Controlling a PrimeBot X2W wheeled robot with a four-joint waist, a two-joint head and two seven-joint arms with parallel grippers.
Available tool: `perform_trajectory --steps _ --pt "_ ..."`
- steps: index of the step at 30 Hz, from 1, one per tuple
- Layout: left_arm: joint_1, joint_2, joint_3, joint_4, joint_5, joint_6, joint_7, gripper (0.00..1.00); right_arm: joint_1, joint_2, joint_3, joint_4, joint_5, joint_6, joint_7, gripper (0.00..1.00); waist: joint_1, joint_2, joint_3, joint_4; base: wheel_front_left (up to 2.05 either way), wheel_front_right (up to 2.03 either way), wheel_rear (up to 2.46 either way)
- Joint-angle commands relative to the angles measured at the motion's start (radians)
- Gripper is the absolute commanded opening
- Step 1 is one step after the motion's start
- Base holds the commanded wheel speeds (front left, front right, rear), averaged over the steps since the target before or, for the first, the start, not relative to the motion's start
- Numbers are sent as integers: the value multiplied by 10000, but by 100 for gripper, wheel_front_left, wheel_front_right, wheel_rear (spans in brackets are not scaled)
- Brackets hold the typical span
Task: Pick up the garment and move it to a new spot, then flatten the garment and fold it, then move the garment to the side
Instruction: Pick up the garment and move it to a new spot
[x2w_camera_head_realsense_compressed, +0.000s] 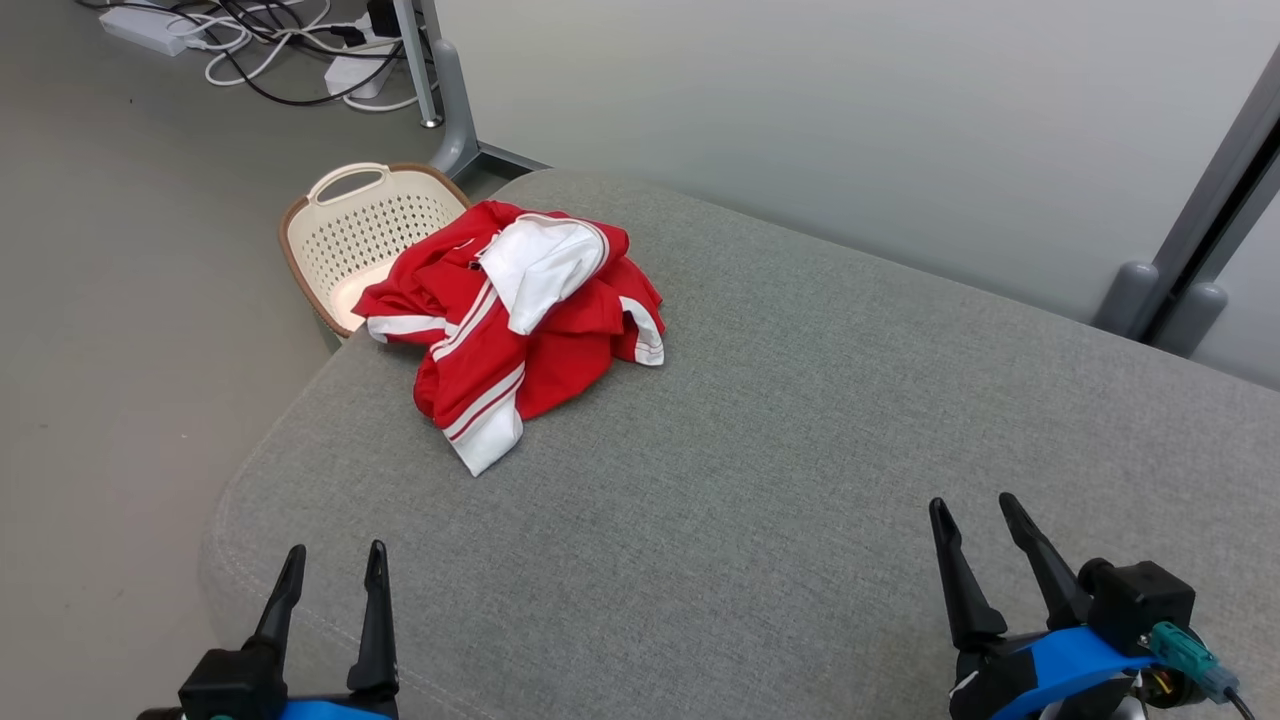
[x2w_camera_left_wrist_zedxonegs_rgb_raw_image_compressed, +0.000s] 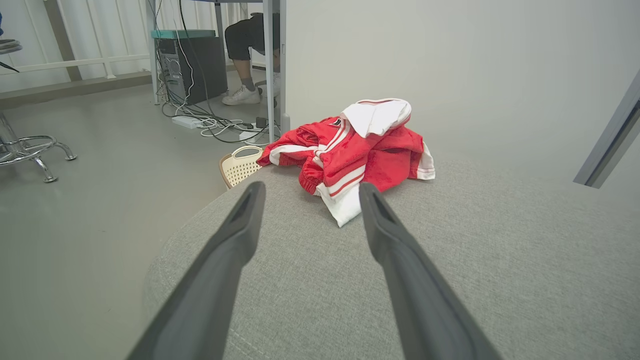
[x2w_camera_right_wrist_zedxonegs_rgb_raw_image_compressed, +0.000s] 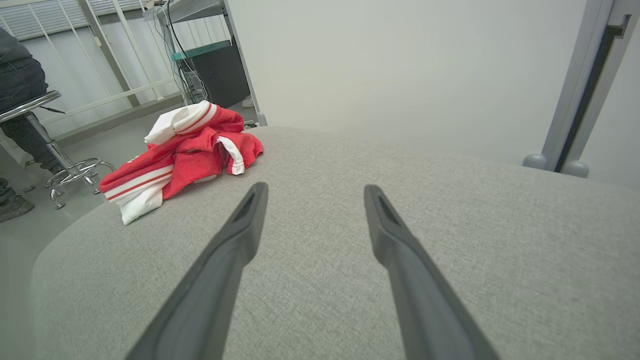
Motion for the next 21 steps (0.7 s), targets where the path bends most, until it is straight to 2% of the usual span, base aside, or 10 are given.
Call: perform_trajectory --steps 1,7,12,17,21 --pt "-96 47 42 -58 -20 42 10 100 22 -39 -27 8 38 5 -50 100 0 -1 6 -4 0 0 0" --pt "-886 330 330 -717 -497 -199 749 100 23 -38 -199 -163 -41 5 5 100 0 -1 219 -108 0 0 0" --pt "-2288 928 854 -1129 -1237 -444 2311 100 -172 -39 -266 -516 -279 5 225 100 0 -1 677 -499 0 0 0" --pt "-4026 1306 1456 -750 -2457 -649 4017 100 -394 -41 -344 -893 -504 5 444 100 0 -1 1347 -1091 0 0 0" --pt "-5322 1575 1807 111 -3437 -783 5370 100 -540 -42 -264 -1221 -662 5 605 100 0 -1 1955 -1659 0 0 0"
